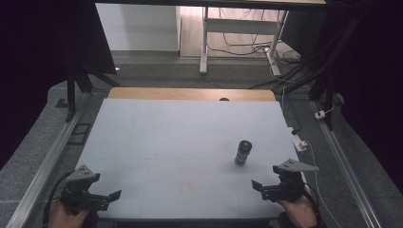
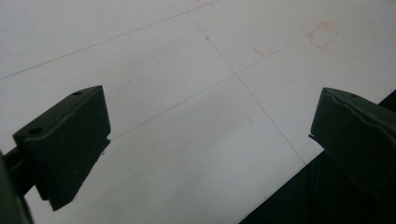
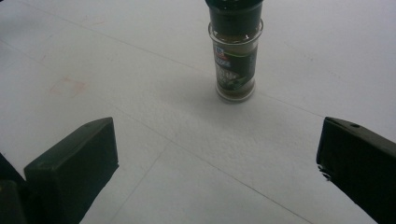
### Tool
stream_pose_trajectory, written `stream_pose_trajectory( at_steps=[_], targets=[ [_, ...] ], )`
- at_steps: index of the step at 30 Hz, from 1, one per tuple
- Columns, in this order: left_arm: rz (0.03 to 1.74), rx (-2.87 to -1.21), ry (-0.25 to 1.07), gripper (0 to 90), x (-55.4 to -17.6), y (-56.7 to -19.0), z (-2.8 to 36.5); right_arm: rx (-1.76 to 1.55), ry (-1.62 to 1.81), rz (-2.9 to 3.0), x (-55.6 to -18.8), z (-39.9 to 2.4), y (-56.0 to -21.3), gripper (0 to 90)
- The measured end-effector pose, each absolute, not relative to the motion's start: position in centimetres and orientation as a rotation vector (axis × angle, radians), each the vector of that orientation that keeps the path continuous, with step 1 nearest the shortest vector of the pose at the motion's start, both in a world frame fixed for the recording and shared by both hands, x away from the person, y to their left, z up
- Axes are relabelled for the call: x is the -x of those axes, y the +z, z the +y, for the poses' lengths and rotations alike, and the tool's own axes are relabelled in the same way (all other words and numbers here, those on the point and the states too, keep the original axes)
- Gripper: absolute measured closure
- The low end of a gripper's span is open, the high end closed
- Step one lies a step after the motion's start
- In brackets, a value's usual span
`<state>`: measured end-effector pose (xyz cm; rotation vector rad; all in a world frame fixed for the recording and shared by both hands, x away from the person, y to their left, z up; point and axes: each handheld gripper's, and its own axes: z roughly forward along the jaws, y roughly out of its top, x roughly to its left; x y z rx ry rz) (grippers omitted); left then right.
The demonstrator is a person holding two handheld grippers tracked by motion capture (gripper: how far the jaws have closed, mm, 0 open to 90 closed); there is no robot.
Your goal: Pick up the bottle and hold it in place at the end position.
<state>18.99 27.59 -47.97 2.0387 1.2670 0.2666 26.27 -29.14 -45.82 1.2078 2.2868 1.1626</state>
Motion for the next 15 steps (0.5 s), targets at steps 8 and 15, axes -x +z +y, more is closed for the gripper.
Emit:
stream_pose_trajectory(
  at_steps=[8,15],
  targets=[
    [1.268,-2.037,0.257,0.0,-19.0,-48.0,27.6,-1.175,1.187,2.336,-27.3,-28.8,-46.2,0.0],
    [1.264,-2.038,0.243,0.0,-19.1,-48.0,27.7,-1.156,1.197,2.341,-28.2,-28.3,-46.5,0.0]
  ],
)
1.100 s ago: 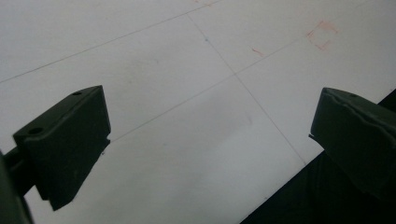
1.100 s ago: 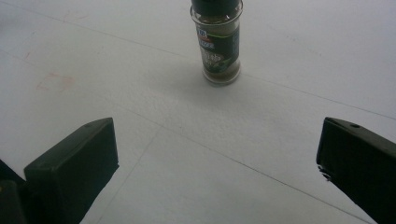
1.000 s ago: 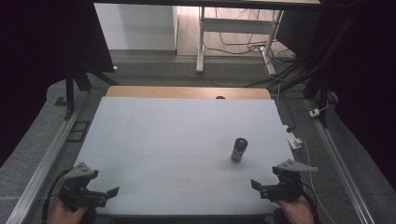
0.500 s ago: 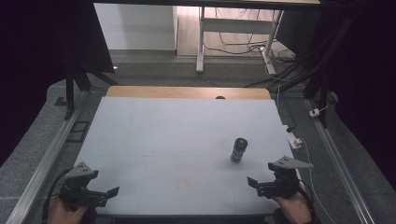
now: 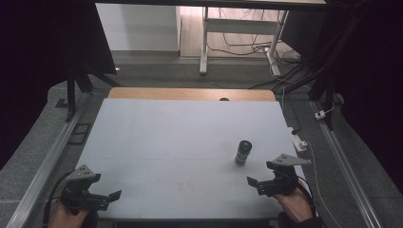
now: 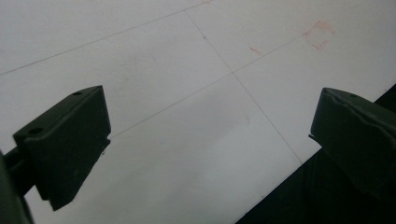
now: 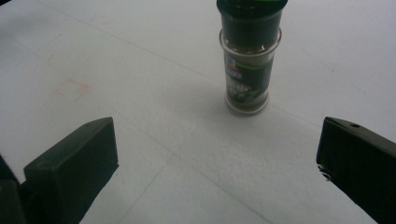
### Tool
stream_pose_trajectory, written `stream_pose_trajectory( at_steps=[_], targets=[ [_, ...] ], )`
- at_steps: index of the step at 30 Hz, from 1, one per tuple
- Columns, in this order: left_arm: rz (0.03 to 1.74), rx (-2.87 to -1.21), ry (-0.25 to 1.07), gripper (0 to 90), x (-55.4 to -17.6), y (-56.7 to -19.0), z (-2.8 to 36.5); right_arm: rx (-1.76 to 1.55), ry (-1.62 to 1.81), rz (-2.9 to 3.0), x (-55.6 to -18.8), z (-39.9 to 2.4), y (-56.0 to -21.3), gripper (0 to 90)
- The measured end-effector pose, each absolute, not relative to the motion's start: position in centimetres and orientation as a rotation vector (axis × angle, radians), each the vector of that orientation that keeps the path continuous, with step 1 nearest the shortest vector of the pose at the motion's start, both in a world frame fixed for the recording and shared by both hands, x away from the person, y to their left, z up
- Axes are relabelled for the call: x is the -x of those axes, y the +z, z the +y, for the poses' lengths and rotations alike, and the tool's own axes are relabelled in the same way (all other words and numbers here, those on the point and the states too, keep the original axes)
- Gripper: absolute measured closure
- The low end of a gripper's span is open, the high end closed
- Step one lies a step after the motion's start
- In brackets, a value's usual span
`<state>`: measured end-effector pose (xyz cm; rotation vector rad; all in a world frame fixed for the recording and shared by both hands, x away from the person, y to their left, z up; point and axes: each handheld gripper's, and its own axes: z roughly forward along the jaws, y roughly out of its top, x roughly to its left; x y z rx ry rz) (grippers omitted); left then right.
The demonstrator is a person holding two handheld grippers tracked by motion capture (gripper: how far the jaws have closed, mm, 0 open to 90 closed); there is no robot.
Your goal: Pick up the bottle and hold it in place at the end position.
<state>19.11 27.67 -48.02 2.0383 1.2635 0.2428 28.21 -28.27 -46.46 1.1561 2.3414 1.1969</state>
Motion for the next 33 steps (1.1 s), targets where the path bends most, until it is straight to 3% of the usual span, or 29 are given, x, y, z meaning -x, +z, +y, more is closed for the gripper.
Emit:
stream_pose_trajectory(
  at_steps=[33],
  targets=[
    [1.26,-2.045,0.242,0.0,-19.1,-48.0,27.6,-1.164,1.147,2.368,-34.1,-26.9,-48.4,0.0]
  ],
)
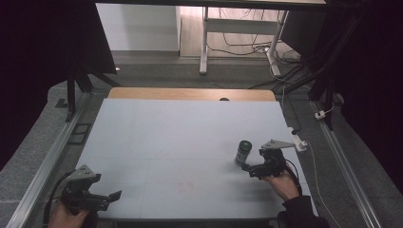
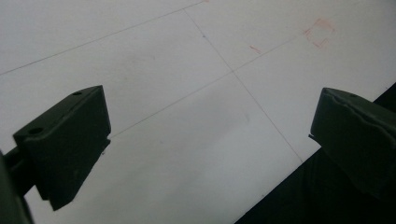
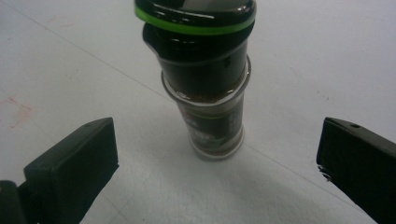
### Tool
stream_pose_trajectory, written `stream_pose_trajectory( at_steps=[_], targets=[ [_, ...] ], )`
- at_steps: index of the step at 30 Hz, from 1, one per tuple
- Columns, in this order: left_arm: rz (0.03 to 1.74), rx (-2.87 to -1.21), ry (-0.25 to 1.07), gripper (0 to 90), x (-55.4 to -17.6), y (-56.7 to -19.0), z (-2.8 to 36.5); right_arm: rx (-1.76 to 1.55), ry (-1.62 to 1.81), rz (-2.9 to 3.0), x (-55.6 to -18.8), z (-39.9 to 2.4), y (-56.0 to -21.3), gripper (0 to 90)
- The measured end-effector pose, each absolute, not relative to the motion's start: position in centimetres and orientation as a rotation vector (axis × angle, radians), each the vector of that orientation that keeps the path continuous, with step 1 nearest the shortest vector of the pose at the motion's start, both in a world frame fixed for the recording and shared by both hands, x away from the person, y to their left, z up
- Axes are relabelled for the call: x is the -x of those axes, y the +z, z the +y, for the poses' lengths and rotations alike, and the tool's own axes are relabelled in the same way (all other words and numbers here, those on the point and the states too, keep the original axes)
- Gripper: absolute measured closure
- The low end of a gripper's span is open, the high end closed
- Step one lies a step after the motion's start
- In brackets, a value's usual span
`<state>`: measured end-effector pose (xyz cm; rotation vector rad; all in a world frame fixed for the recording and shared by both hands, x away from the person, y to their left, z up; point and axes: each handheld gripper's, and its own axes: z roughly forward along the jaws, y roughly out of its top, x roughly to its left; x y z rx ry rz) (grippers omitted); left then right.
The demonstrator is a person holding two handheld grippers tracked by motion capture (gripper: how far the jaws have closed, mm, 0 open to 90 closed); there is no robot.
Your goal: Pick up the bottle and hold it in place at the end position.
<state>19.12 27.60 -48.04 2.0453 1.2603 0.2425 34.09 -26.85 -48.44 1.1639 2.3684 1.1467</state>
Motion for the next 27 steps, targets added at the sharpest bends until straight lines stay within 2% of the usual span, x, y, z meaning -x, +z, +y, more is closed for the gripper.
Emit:
stream_pose_trajectory(
  at_steps=[18,21,27],
  targets=[
    [1.259,-2.052,0.24,0.0,-19.1,-48.1,27.6,-1.063,1.066,2.468,-36.5,-25.2,-50.2,1.0],
    [1.259,-2.055,0.241,0.0,-19.1,-48.1,27.5,-1.032,1.052,2.467,-36.6,-25.0,-50.1,8.0],
    [1.26,-2.058,0.241,0.0,-19.2,-48.1,27.5,-0.999,1.053,2.481,-36.7,-25.1,-50.2,29.1]
  ],
)
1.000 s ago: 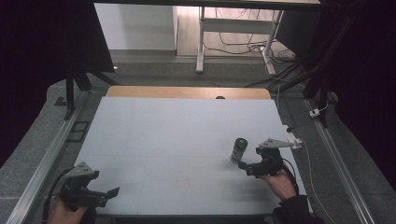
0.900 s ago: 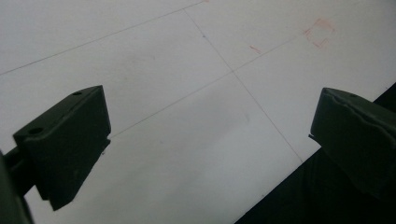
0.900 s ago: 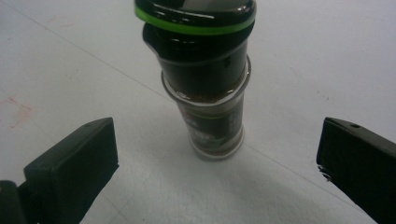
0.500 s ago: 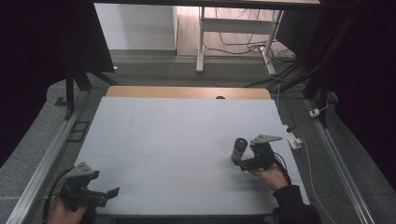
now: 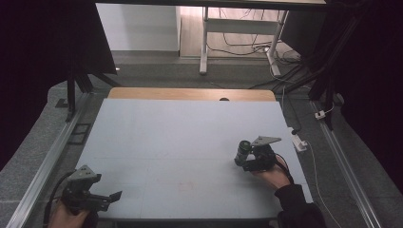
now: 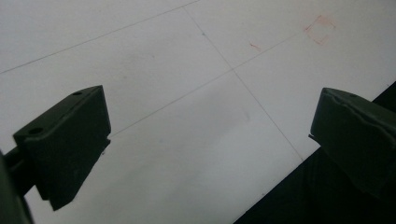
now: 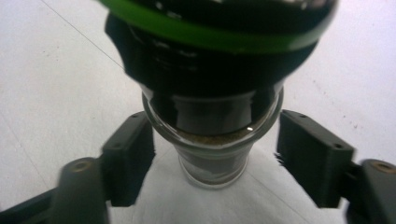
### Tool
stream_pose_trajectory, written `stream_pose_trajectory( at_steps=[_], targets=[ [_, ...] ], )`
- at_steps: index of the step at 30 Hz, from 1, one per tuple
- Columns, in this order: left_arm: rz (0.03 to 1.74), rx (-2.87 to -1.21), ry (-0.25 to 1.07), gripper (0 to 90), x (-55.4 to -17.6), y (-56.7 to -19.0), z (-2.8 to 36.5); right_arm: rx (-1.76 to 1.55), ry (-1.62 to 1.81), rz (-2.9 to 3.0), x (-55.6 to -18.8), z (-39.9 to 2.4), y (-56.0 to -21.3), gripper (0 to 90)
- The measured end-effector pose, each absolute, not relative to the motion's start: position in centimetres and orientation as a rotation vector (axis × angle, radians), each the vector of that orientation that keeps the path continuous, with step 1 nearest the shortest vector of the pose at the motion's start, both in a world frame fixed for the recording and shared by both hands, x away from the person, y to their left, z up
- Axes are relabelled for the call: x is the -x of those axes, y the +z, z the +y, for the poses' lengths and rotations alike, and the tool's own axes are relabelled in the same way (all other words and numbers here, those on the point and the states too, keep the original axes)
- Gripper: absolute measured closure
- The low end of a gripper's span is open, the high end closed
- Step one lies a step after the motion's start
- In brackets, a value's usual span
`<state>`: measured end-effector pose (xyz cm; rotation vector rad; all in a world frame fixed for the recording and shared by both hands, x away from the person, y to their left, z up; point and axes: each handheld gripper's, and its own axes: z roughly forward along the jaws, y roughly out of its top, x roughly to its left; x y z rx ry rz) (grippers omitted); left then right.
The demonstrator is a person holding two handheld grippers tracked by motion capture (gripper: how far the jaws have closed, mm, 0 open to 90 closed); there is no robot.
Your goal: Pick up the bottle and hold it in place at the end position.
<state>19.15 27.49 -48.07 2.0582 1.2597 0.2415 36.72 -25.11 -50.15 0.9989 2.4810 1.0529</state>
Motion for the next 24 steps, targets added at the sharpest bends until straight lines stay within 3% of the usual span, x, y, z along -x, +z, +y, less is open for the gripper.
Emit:
stream_pose_trajectory(
  at_steps=[6,24],
  targets=[
    [1.26,-2.061,0.241,0.0,-19.2,-48.1,27.5,-0.919,1.059,2.48,-36.5,-25.0,-49.8,50.4],
    [1.257,-2.066,0.241,0.0,-19.2,-48.1,27.4,-0.929,1.057,2.491,-36.6,-24.9,-48.8,52.7]
  ],
)
